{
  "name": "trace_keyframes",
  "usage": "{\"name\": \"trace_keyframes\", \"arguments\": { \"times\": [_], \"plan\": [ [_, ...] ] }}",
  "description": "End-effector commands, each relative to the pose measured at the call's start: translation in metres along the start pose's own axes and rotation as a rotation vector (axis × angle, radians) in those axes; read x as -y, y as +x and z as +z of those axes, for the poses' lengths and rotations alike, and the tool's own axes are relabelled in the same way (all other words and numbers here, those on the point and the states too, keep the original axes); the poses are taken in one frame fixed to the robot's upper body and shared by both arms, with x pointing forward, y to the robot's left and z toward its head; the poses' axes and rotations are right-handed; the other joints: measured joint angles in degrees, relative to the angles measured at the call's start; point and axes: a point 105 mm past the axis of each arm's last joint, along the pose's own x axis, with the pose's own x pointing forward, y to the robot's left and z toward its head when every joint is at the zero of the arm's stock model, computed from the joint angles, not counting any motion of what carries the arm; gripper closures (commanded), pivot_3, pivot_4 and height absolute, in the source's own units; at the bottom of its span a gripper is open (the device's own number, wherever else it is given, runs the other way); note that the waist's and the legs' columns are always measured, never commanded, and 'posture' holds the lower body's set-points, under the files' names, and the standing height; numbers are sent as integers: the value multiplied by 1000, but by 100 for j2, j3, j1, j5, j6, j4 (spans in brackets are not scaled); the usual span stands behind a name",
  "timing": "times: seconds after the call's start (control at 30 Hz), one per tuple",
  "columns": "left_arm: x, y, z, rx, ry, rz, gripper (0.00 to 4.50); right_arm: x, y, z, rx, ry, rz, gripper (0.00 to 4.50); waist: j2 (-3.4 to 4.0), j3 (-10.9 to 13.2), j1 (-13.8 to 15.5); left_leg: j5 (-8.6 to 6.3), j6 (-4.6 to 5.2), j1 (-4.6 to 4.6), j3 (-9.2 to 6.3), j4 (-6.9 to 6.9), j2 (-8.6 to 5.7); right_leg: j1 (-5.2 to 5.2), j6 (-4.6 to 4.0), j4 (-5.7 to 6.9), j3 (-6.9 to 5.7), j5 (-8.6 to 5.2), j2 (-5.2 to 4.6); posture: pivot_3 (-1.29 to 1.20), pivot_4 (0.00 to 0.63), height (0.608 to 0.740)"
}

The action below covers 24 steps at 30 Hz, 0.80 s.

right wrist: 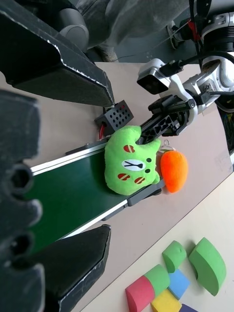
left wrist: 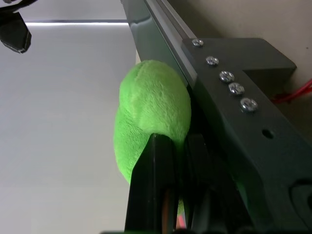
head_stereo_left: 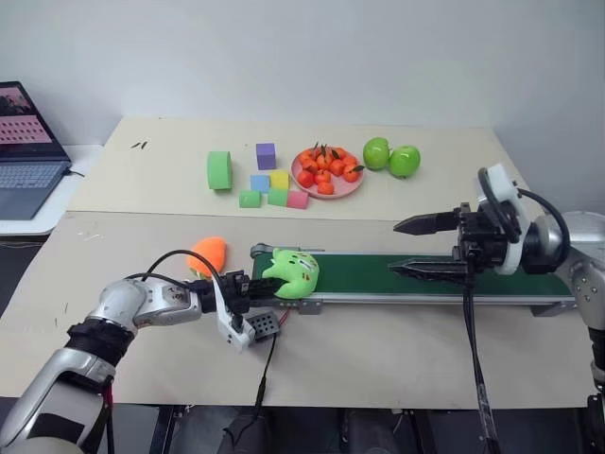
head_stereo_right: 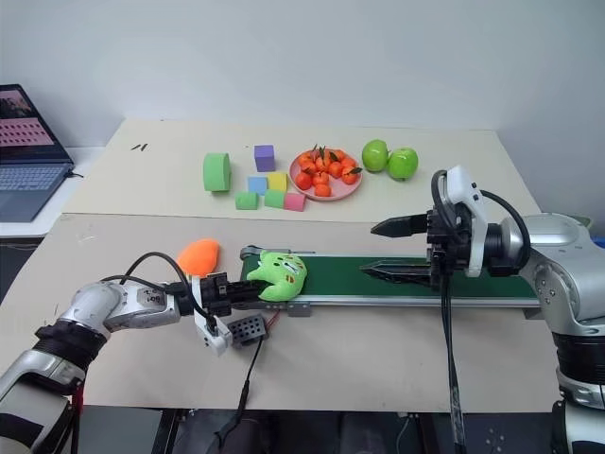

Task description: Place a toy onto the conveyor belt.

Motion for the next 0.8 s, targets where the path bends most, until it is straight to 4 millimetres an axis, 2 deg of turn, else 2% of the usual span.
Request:
{"name": "trace_keyframes", "arguments": {
  "times": [0.03,0.1,0.2,0.27,0.3,0.33,0.43,0.5,0.57,0.67,0.8],
  "plan": [
    [3,-2,-4,-6,-26,-22,3534,-2,-7,12,17,-50,-18,0,0,0,-6,0,0,0,0,0,0,0,0,0,0,0,0,0,150,738],
    [5,-3,-7,-23,-49,-32,2681,-1,-7,12,17,-53,-21,0,2,-1,-3,0,0,0,0,0,0,0,0,0,0,0,0,0,150,738],
    [8,-2,-12,-53,-119,-40,1687,0,-6,12,16,-56,-24,0,9,-6,4,0,0,6,-1,1,0,8,0,1,0,0,0,0,150,738],
    [25,-1,-12,-80,-302,-131,1033,1,-6,12,13,-59,-25,0,35,-25,8,0,0,15,0,1,0,17,1,-1,0,0,0,0,150,738],
    [28,0,-12,-108,-438,-141,534,2,-6,12,11,-60,-25,0,48,-32,10,0,1,27,0,2,0,29,1,-1,-1,0,0,0,150,738],
    [31,0,-11,-126,-582,-167,278,2,-6,12,9,-62,-26,0,58,-37,3,-4,7,49,0,1,0,52,1,-4,-2,0,0,0,150,738],
    [27,-8,5,-69,-943,-271,278,3,-8,12,4,-63,-27,0,66,-43,-90,-16,29,93,1,-6,5,90,3,-5,2,-8,0,0,150,738],
    [6,-14,-1,-70,-1227,-247,278,3,-10,12,-2,-63,-28,0,68,-43,-182,-19,33,94,1,-7,7,84,3,-2,6,-9,1,0,150,738],
    [-11,-18,-1,-56,-1426,-246,278,4,-12,12,-8,-63,-32,0,71,-40,-224,-21,37,89,-3,-8,6,80,5,-3,9,-11,1,0,150,738],
    [-46,-23,0,24,-1580,-226,278,5,-16,11,-19,-63,-44,0,63,-33,-224,-22,38,83,-7,-4,4,80,9,-4,8,-13,1,0,150,738],
    [-88,-21,-13,78,-1607,-129,278,6,-17,11,-24,-66,-51,0,60,-29,-165,-21,37,85,-9,0,4,83,9,-9,5,-13,1,0,150,738]
  ]
}}
